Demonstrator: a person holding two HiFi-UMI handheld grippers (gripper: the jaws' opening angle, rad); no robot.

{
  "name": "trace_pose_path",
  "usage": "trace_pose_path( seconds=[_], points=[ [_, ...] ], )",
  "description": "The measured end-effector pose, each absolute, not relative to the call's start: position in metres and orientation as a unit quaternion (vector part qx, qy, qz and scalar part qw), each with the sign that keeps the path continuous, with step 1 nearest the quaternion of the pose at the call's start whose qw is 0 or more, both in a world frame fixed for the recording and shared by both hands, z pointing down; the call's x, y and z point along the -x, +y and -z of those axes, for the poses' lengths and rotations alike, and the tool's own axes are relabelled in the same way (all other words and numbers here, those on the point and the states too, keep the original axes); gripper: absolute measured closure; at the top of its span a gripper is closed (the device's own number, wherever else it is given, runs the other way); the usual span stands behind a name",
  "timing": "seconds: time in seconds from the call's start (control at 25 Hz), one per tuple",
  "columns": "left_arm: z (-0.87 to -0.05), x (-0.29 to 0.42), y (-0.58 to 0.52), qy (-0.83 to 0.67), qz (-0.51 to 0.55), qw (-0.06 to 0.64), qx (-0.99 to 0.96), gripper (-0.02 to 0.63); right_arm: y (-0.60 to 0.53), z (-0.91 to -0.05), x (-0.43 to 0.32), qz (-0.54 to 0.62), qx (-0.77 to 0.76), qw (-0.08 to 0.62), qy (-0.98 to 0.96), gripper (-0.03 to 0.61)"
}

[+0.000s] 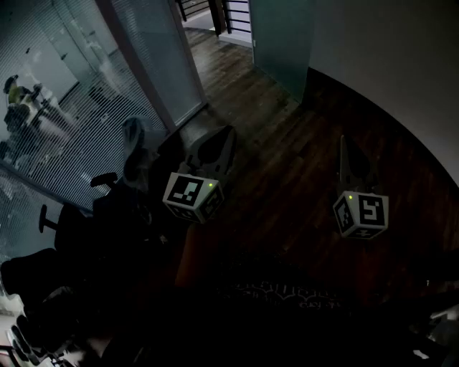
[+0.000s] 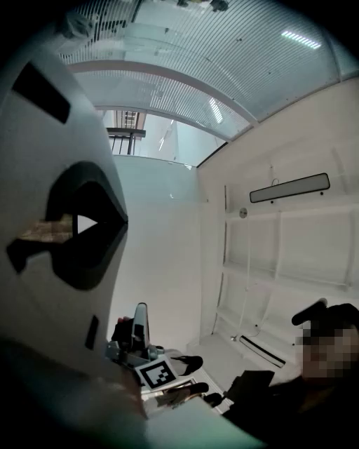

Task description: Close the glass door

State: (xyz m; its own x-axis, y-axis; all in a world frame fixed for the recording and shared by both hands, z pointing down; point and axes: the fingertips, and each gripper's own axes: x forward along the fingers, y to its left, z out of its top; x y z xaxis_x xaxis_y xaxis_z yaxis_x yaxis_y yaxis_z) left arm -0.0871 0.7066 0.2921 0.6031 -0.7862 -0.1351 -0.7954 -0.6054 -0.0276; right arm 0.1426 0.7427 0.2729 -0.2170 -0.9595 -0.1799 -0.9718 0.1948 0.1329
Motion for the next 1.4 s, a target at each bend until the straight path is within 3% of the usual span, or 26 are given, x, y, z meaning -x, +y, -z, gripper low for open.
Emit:
trace_pose_path(
  seconds=[0.44,0.84,1.4],
  points=[
    [-0.285,0.08,0.712,0.43,-0.055,0.07,0.899,0.611,0.744,-0.276,-0.142,-0.108,0.625,0.024,0.773,0.575],
    [-0.291,0.082,0.712,0.433,-0.059,0.055,0.898,0.611,0.745,-0.278,-0.149,-0.098,0.624,0.034,0.775,0.575],
    [-0.28,0.031,0.729,0.411,-0.094,0.086,0.903,0.611,0.741,-0.278,-0.193,-0.11,0.61,0.037,0.784,0.575]
  ],
)
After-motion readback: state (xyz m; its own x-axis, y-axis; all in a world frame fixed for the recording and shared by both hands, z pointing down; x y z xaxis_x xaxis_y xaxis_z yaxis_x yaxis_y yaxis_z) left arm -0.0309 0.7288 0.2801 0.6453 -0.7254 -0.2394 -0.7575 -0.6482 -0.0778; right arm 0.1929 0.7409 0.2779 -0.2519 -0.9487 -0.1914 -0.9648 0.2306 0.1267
